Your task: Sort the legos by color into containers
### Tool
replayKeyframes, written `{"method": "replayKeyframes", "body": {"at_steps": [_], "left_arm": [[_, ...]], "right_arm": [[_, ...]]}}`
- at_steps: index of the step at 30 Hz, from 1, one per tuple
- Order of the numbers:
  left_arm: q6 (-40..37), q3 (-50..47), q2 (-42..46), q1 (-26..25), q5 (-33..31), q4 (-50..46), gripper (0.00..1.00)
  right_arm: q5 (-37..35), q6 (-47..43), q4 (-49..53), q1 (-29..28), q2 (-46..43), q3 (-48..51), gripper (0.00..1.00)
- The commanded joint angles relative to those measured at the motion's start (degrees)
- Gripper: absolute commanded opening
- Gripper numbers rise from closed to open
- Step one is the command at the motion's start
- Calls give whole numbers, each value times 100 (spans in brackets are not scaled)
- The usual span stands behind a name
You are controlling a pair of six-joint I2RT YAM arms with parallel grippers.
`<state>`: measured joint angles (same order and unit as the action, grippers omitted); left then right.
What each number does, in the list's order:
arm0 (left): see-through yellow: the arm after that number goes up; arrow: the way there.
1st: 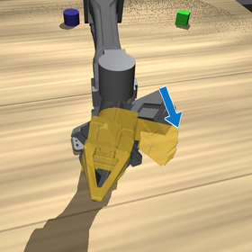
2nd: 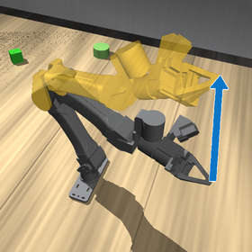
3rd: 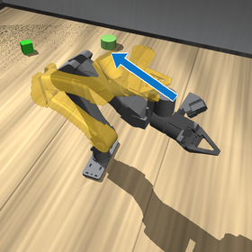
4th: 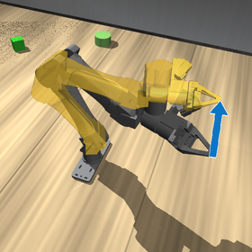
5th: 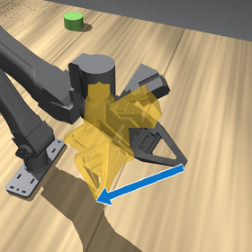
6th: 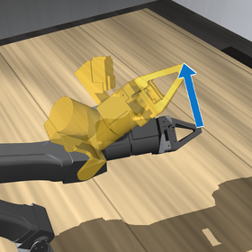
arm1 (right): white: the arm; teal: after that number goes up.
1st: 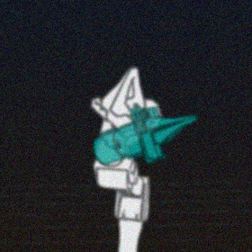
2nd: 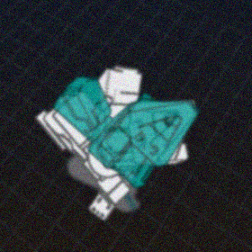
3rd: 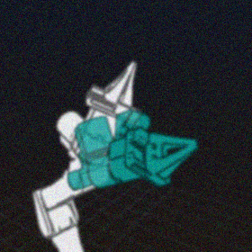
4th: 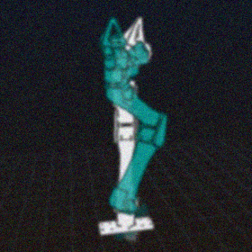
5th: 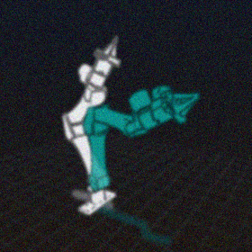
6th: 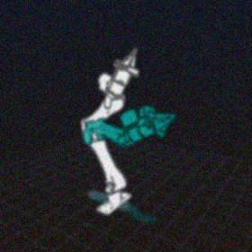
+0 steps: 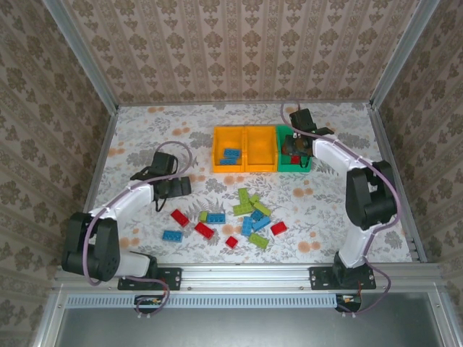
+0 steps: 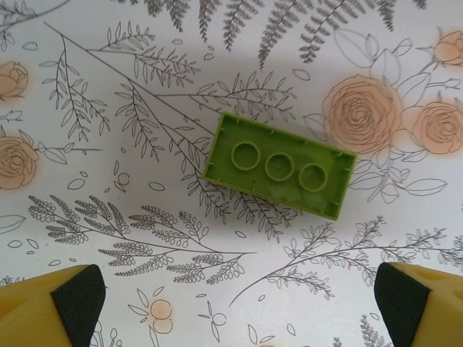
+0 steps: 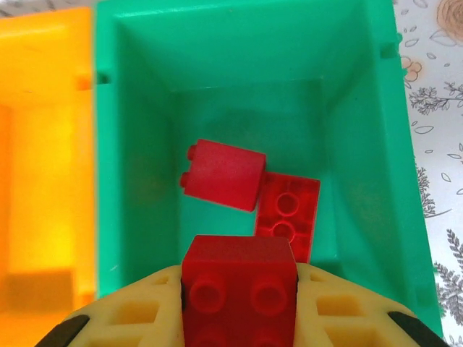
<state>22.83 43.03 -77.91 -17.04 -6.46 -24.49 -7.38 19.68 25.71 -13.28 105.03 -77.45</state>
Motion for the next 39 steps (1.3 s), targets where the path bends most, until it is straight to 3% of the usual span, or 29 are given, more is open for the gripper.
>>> {"method": "replayKeyframes", "body": {"at_steps": [1,4,9,16,28,39], "left_arm": [[-44,-27,-148,119,196,-106,100],[36,-1,-202,191,283,-59,100],[75,131,-311,236,406,-10,100],[-456,502,-826,244,519,85,100],[-777,1086,-1700,280,641,84,99],[-871,1206,-1833,283,707,-32,79]], "right_arm": [[-159,-104,289,102,296,-339,26],[-137,-141,345,102,490,-470,30],[-108,-146,303,97,470,-390,45],[15,-190,294,72,292,-305,64],[193,-110,180,38,-266,-21,69],[158,-79,166,37,-418,28,72]]}}
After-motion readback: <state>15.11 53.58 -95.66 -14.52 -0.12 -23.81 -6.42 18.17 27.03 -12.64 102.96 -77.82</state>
